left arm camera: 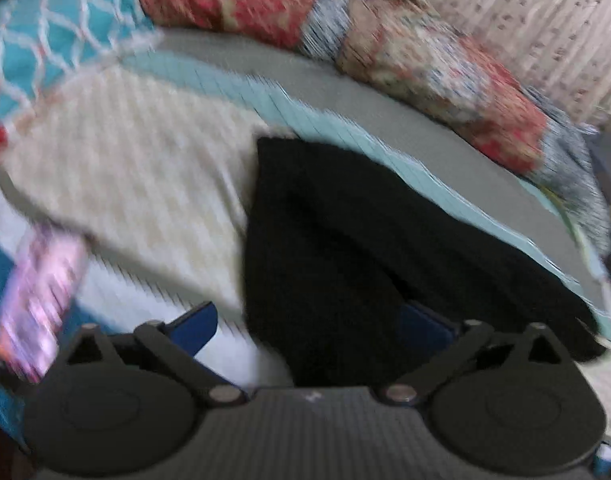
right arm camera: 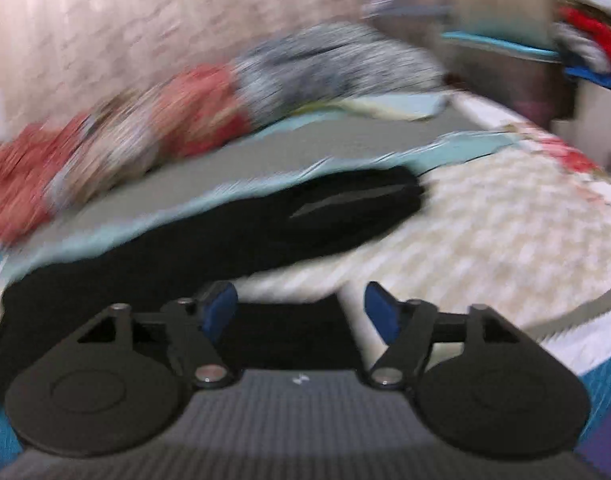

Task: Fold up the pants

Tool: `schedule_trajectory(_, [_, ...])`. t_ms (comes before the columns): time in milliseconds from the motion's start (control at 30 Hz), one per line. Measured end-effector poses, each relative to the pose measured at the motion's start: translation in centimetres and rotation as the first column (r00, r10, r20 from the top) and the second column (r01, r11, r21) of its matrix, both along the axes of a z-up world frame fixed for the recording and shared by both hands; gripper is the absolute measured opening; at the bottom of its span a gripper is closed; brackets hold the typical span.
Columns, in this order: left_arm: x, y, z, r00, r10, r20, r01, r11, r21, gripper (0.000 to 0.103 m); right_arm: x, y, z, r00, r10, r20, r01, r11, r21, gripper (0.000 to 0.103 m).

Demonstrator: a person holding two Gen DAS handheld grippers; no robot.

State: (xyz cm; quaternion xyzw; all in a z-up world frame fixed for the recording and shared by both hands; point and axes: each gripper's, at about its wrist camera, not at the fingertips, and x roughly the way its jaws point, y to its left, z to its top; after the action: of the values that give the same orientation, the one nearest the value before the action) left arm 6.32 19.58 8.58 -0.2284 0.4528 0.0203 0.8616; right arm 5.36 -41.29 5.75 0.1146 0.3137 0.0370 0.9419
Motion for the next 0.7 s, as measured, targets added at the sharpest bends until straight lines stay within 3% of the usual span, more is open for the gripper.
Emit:
schedule_trajectory(133, [-1.5, -2.3, -2.0, 0.997, -0.062, -0.041, 0.061, 0.997, -0.041, 0.103, -2.3, 6.1, -1.7, 0.975, 0.214, -0.056, -0.22, 0.964, -0.147, 0.082])
schedule_trajectory(167, [-1.5, -2.8, -2.7, 0.996, -0.063, -0.06, 0.06, 0.997, -0.047, 0.096, -2.7, 7.0, -2.3, 0.971, 0.232, -0.055, -0.238, 0.957, -0.168, 0.085])
schedule_trajectory(200, [-1.4, -3.2, -3.5, 0.995, -0.067, -0.08, 0.062, 0.996, -0.058, 0.076, -2.7, 7.7, -2.9, 0.97, 0.235, -0.063, -0.243, 0.951, -0.191, 0.086])
schedule_trajectory(233, [-1.2, -3.5, -4.2, 0.992, -0.078, -0.103, 0.071, 0.995, -0.071, 0.063, -2.5, 8.4, -3.8, 0.971, 0.223, -0.083, -0.237, 0.943, -0.233, 0.085])
schedule_trajectory(267, [-1.1, -3.7, -5.0, 0.987, -0.078, -0.141, 0.066, 0.994, -0.089, 0.038, -2.1, 9.0, -4.6, 0.972, 0.212, -0.104, -0.233, 0.931, -0.281, 0.084])
schedule_trajectory(300, [-0.9, -3.6, -5.6, 0.983, -0.066, -0.171, 0.049, 0.993, -0.107, 0.026, -1.6, 9.2, -5.4, 0.969, 0.208, -0.131, -0.239, 0.92, -0.309, 0.078])
schedule_trajectory(333, [-1.0, -3.5, -5.8, 0.981, -0.057, -0.186, 0.033, 0.991, -0.132, 0.013, -1.2, 8.9, -5.8, 0.963, 0.218, -0.161, -0.257, 0.923, -0.288, 0.049])
schedule_trajectory(367, [-1.3, -3.2, -5.7, 0.982, -0.044, -0.185, 0.014, 0.987, -0.161, 0.011, -0.8, 8.2, -5.9, 0.956, 0.228, -0.186, -0.268, 0.935, -0.232, 0.035])
schedule_trajectory(433, [-2.1, -2.6, -4.5, 0.989, -0.029, -0.145, 0.005, 0.987, -0.158, 0.01, -0.2, 6.6, -5.2, 0.958, 0.206, -0.197, -0.236, 0.96, -0.147, 0.027])
schedule_trajectory(500, [-3.3, -1.6, -2.9, 0.993, -0.013, -0.115, -0.004, 0.989, -0.149, 0.01, -0.2, 4.9, -3.5, 0.98, 0.133, -0.149, -0.153, 0.979, -0.137, 0.027])
schedule_trajectory(567, [-4.7, -0.5, -1.7, 0.995, 0.011, -0.103, -0.028, 0.987, -0.157, 0.009, 0.0, 0.8, -1.2, 0.996, 0.033, -0.079, -0.033, 0.999, 0.006, 0.027])
schedule_trajectory(633, [-6.3, 0.6, -0.4, 0.994, 0.048, -0.093, -0.06, 0.989, -0.136, 0.009, 0.0, -4.3, 0.7, 0.996, -0.088, -0.024, 0.091, 0.978, 0.188, 0.027])
schedule_trajectory(700, [-7.7, 1.7, 0.1, 0.992, 0.086, -0.097, -0.097, 0.989, -0.112, 0.009, -0.4, -8.1, 1.8, 0.978, -0.209, 0.011, 0.2, 0.947, 0.251, 0.027])
